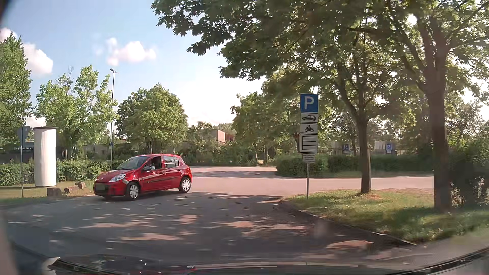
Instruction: Follow the waypoints while adhering to traffic rules and regulations
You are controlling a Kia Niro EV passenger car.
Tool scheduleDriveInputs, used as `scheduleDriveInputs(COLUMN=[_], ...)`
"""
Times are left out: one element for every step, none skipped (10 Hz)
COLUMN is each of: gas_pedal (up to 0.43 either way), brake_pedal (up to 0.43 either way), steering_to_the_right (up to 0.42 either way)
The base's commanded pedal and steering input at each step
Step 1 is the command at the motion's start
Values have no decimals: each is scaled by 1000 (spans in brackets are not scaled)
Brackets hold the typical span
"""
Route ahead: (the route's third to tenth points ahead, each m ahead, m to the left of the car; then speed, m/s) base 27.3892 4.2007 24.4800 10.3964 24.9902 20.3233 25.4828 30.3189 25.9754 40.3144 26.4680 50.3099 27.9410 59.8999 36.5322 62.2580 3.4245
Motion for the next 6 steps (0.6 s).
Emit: scheduleDriveInputs(gas_pedal=[47, 39, 28, 28, 28, 28], brake_pedal=[12, 12, 12, 12, 12, 12], steering_to_the_right=[-113, -93, -69, -61, -67, -81])
